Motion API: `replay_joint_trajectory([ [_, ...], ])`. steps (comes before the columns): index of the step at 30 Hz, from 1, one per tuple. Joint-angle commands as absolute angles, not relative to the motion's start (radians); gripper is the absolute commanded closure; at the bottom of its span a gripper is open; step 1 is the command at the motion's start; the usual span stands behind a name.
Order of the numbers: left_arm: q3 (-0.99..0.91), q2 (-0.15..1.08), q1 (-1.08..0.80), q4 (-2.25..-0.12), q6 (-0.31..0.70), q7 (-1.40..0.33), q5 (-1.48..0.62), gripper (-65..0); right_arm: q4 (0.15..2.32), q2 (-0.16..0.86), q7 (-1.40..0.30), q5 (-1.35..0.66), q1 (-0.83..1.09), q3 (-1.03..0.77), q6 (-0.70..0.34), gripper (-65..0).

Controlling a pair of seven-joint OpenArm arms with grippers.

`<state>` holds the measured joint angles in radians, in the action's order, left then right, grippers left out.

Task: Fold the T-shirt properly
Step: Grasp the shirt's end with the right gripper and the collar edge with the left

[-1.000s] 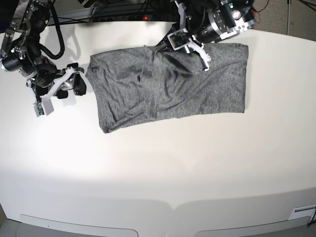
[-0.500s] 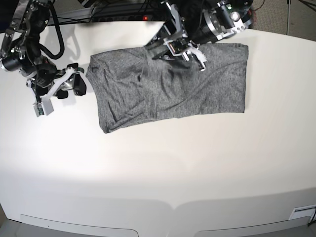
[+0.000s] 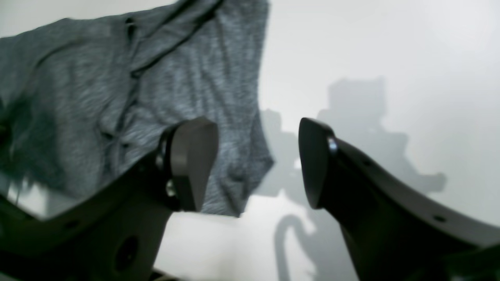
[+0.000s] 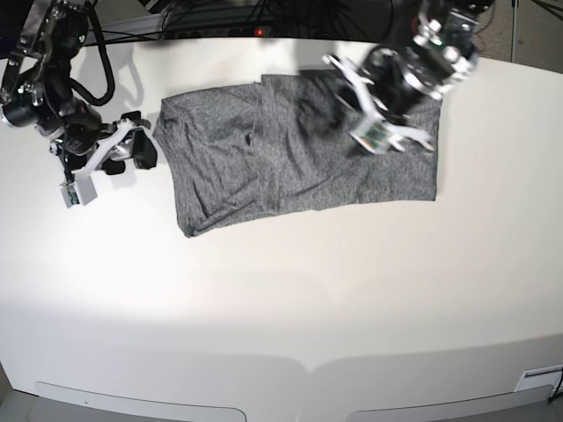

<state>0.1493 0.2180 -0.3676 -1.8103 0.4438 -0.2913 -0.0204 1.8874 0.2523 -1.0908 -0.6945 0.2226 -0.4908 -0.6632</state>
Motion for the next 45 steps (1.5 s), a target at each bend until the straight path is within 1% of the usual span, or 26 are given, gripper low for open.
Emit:
replay_joint_trajectory([
  [1,0.097,0.220,-0.377,-1.831,0.452,-0.259,-0.076,-26.0,1.907,0.267,-1.076,-0.731,0.216,-0.496,-0.669,-36.4],
  [3,-0.014,0.220,-0.390,-1.831,0.464,-0.262,-0.169,-26.0,1.906,0.272,-1.074,-0.743,0.216,-0.496,-0.669,-36.4],
  [5,-0.110,0.220,-0.405,-1.830,0.493,-0.263,-0.218,-26.0,1.900,0.283,-1.070,-0.741,0.216,-0.496,-0.669,-36.4],
  [8,-0.201,0.220,-0.427,-1.829,0.517,-0.270,-0.238,-26.0,1.872,0.305,-1.061,-0.746,0.215,-0.496,-0.666,-36.4],
  [10,-0.231,0.220,-0.435,-1.828,0.517,-0.287,-0.238,-26.0,1.826,0.322,-1.064,-0.757,0.199,-0.496,-0.645,-36.4],
  [13,-0.242,0.219,-0.435,-1.827,0.516,-0.329,-0.238,-26.0,1.723,0.344,-1.101,-0.805,0.154,-0.496,-0.637,-36.4],
  [18,-0.242,0.219,-0.435,-1.827,0.517,-0.330,-0.286,-26.0,1.548,0.368,-1.154,-0.846,0.070,-0.487,-0.638,-36.4],
  [23,-0.242,0.220,-0.435,-1.827,0.554,-0.330,-0.300,-26.0,1.438,0.379,-1.219,-0.836,0.028,-0.403,-0.640,-36.4],
  [28,-0.242,0.220,-0.435,-1.827,0.554,-0.331,-0.300,-26.0,1.432,0.379,-1.222,-0.788,0.028,-0.273,-0.640,-36.4],
  [32,-0.242,0.220,-0.435,-1.827,0.554,-0.345,-0.300,-26.0,1.432,0.379,-1.177,-0.784,0.028,-0.211,-0.617,-36.4],
  [39,-0.242,0.220,-0.435,-1.827,0.554,-0.352,-0.300,-26.0,1.432,0.370,-1.171,-0.786,0.029,-0.196,-0.604,-36.4],
  [45,-0.242,0.220,-0.435,-1.827,0.554,-0.352,-0.300,-26.0,1.432,0.300,-1.179,-0.785,0.028,-0.196,-0.606,-36.4],
])
